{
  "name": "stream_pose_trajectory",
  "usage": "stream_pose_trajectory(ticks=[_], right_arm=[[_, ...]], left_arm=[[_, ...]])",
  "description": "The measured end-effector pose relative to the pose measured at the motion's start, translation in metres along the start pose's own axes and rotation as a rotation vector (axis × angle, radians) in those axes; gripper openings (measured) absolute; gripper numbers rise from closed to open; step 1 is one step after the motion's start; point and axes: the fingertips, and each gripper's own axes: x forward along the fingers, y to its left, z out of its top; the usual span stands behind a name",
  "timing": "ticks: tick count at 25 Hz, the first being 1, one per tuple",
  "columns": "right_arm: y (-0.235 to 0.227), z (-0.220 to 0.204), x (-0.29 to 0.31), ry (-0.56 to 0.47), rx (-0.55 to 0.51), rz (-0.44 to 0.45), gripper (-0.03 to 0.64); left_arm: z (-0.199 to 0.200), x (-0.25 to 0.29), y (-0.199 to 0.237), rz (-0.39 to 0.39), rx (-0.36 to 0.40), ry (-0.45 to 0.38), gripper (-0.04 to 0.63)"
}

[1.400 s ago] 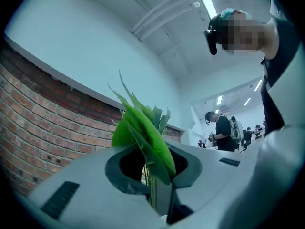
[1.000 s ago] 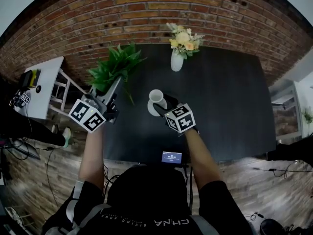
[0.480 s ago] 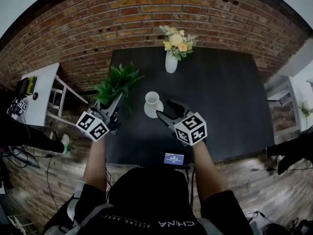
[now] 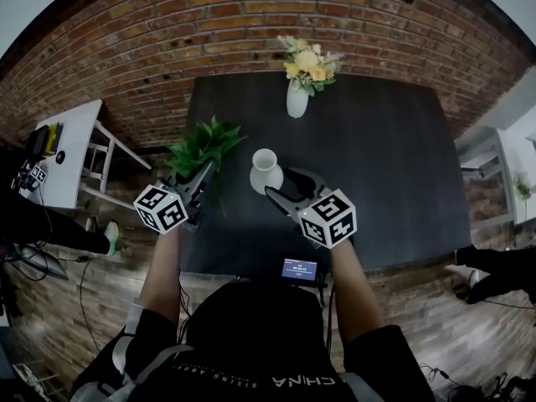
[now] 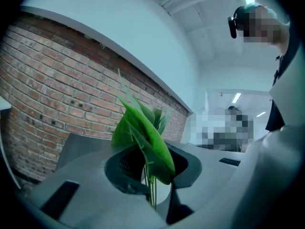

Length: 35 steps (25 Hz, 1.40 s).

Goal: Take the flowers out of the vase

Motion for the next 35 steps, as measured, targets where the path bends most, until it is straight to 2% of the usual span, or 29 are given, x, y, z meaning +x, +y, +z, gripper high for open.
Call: stream_pose_trajectory(ticks=[5,9,14,21,25,32,33,35], right_arm=[[0.013,0.007,0.009,-0.005,0.016,0.029,0.247],[0.021,0.01,0.012,-0.012,0.062,0.047,0.247],[0.024,0.008,0.014,-0.01,0.102,0.049,0.247],[0.022,-0.003,0.015,0.005,0.141,0.024,0.247],[0.018,-0.01,0.011,0.017,0.156,0.005,0.247],[0.014,-0.011,0.006,0.003,0.17,-0.015,0.246],[0.014,-0.01,0.006,0.001,0.169,-0.014,0.247],[0.016,-0.009,0.006,0.001,0.166,-0.011,0.247]], left_arm=[[-0.046,0.002,0.02,0.048,-0.037,0.14,0.074],[-0.087,0.001,0.037,0.083,-0.105,0.23,0.074],[-0.127,0.003,0.056,0.114,-0.172,0.306,0.074],[-0.166,0.018,0.073,0.142,-0.22,0.393,0.074],[-0.176,0.028,0.078,0.147,-0.244,0.4,0.074],[-0.179,0.034,0.08,0.127,-0.308,0.353,0.078],[-0.179,0.034,0.08,0.126,-0.312,0.35,0.088],[-0.179,0.033,0.081,0.129,-0.314,0.35,0.171]])
